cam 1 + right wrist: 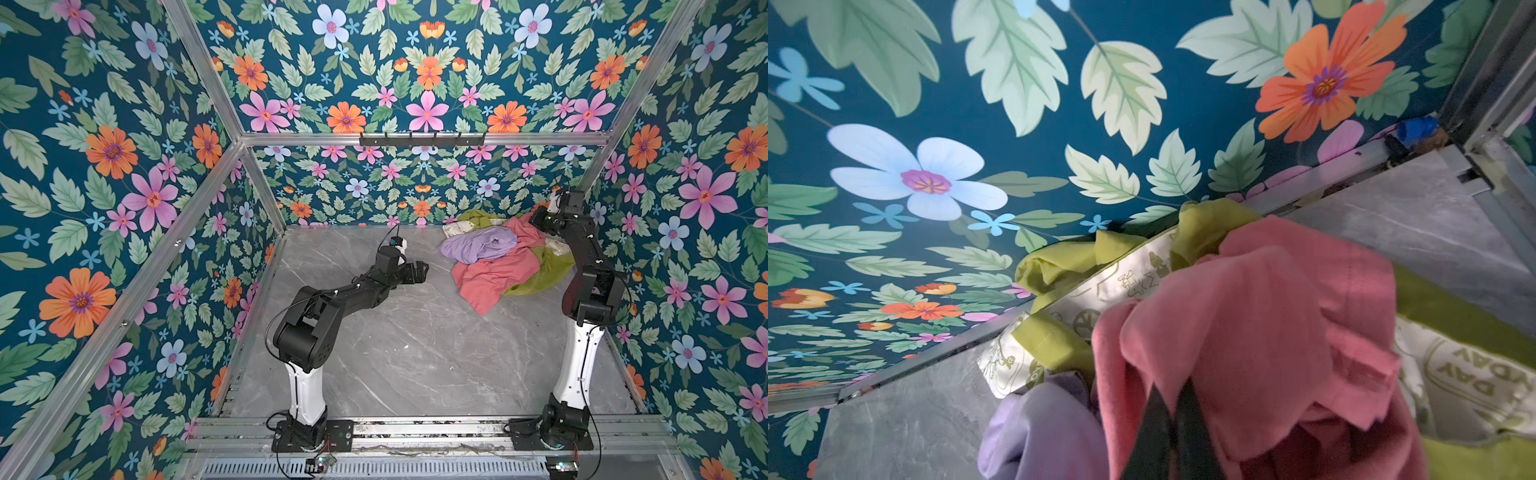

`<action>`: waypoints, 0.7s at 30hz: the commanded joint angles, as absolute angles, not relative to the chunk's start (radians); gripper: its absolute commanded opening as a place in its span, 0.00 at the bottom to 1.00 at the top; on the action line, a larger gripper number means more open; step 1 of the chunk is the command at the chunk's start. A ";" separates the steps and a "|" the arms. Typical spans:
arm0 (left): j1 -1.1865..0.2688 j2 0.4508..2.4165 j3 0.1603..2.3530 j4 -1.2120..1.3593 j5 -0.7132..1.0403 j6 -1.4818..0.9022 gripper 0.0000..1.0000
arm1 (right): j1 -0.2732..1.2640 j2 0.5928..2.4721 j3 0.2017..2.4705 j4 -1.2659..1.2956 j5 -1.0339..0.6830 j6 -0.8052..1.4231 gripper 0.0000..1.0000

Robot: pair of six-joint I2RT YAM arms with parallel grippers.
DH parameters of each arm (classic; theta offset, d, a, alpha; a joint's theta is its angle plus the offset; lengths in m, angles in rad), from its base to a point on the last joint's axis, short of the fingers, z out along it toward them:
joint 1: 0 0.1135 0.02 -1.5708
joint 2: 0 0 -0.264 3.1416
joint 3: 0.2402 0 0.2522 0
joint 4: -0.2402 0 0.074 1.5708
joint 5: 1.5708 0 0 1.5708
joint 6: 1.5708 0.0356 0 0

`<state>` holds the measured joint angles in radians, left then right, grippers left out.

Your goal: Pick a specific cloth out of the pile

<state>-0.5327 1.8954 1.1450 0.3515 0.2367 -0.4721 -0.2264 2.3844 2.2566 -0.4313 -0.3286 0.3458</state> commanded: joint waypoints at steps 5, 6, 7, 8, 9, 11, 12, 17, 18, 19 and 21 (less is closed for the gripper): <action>-0.534 1.841 1.117 0.396 0.231 -0.480 1.00 | -0.217 2.281 2.165 -0.407 -0.283 0.412 0.00; -0.534 1.834 1.112 0.397 0.231 -0.483 1.00 | -0.214 2.264 2.146 -0.398 -0.276 0.413 0.00; -0.534 1.827 1.107 0.397 0.232 -0.485 1.00 | -0.211 2.242 2.125 -0.388 -0.267 0.413 0.00; -0.534 1.819 1.100 0.396 0.233 -0.486 1.00 | -0.209 2.224 2.108 -0.383 -0.257 0.413 0.00; -0.535 1.810 1.094 0.397 0.232 -0.486 0.99 | -0.206 2.209 2.096 -0.382 -0.251 0.414 0.00; -0.535 1.790 1.072 0.400 0.224 -0.488 1.00 | -0.206 2.179 2.080 -0.386 -0.243 0.413 0.00; -0.535 1.781 1.062 0.402 0.221 -0.489 0.99 | -0.206 2.167 2.075 -0.390 -0.238 0.414 0.00; -0.538 1.747 1.016 0.420 0.222 -0.504 0.99 | -0.206 2.094 2.021 -0.375 -0.214 0.419 0.00; -0.540 1.746 1.014 0.421 0.222 -0.506 0.99 | -0.206 2.083 2.015 -0.374 -0.213 0.420 0.00; -0.541 1.744 1.012 0.419 0.224 -0.507 0.99 | -0.206 2.072 2.011 -0.375 -0.211 0.422 0.00; -0.544 1.743 1.012 0.417 0.224 -0.508 0.99 | -0.205 2.055 2.008 -0.375 -0.207 0.422 0.00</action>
